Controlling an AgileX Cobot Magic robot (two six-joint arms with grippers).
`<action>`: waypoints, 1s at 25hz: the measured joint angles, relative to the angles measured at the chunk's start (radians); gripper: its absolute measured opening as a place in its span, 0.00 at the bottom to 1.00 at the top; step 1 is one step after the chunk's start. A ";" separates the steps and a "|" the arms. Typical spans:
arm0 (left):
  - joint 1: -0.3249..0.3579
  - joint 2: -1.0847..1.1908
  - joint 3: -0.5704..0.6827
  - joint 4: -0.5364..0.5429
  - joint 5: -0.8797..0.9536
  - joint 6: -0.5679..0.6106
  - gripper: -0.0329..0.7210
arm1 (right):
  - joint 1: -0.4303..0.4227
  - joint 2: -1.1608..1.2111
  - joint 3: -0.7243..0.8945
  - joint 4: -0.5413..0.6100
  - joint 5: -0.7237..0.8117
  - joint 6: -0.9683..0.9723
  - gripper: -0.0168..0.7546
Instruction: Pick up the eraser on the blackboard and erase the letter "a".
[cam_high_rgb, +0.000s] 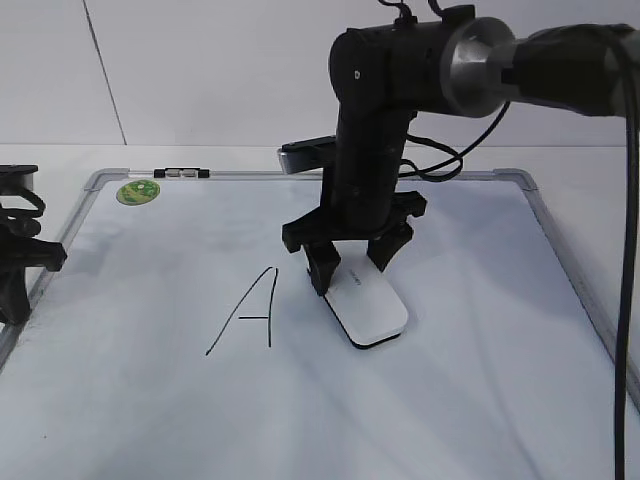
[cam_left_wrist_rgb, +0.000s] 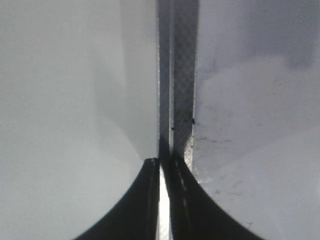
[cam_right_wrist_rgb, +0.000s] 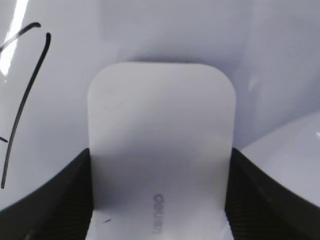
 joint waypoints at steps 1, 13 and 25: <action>0.000 0.000 0.000 -0.002 0.000 0.000 0.07 | 0.001 0.000 0.000 -0.008 0.000 0.000 0.75; 0.000 0.000 0.000 -0.006 0.000 0.000 0.06 | 0.010 0.000 0.000 -0.061 -0.002 0.026 0.75; 0.000 0.000 0.000 -0.007 0.000 0.000 0.06 | 0.006 0.000 0.000 -0.079 -0.002 0.069 0.75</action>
